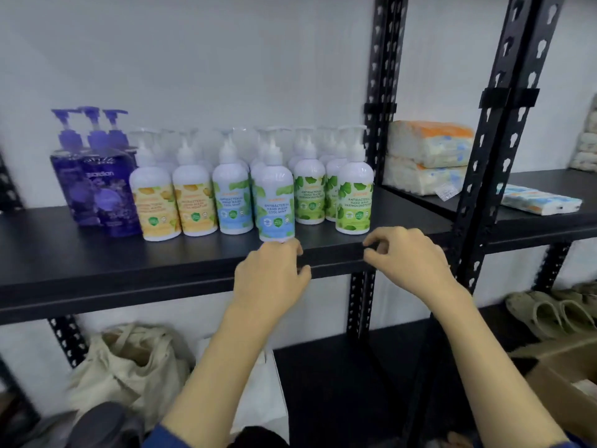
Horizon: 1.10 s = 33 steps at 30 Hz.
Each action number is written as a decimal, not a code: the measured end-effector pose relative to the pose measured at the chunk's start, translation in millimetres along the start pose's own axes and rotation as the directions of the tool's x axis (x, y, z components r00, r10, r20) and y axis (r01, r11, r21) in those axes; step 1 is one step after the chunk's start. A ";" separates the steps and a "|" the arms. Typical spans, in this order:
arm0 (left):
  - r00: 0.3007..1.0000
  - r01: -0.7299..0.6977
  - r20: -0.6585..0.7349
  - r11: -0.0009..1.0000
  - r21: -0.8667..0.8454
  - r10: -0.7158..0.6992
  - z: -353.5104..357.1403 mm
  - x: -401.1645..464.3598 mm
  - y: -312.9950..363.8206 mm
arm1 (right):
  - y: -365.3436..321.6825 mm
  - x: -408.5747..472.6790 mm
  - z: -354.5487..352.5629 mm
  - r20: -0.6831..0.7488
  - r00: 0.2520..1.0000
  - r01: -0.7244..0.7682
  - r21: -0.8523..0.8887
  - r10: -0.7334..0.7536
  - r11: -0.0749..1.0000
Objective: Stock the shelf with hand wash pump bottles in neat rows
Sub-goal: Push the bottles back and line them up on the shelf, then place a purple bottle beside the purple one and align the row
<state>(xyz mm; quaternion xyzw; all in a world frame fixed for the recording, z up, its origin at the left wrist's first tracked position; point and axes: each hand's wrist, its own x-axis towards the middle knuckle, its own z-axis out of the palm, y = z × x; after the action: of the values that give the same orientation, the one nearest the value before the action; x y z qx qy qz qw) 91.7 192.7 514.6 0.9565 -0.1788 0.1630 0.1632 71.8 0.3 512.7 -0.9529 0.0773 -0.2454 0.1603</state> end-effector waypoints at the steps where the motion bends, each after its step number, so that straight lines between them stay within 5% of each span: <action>1: 0.999 0.036 0.021 0.997 0.070 -0.037 -3.9 -8.0 -10.0 | -12.9 -5.8 4.0 0.042 0.999 0.032 0.010 -0.033 0.999; 10: 0.913 0.363 0.075 0.882 0.301 -0.401 -20.8 -96.6 -131.2 | -151.5 -48.5 90.7 0.345 0.838 0.393 0.157 -0.423 0.906; 16: 0.742 0.640 -0.006 0.706 0.302 -0.670 -43.2 -182.5 -222.3 | -266.4 -91.9 154.1 0.377 0.622 0.605 0.324 -0.686 0.727; 25: 0.283 0.949 -0.146 0.255 0.183 -0.948 -47.0 -355.6 -320.5 | -414.4 -221.7 227.3 0.311 0.127 0.705 0.639 -0.942 0.307; 33: -0.175 0.983 -0.065 -0.178 0.035 -0.982 22.7 -497.1 -358.6 | -470.2 -338.5 317.7 0.418 -0.296 0.750 0.659 -0.859 0.062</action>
<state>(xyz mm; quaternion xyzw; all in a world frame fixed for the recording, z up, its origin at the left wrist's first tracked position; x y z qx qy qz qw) -199.8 644.5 219.2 0.7550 0.6256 -0.0071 0.1964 -33.1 602.2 261.2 -0.7095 -0.6885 0.1486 0.0211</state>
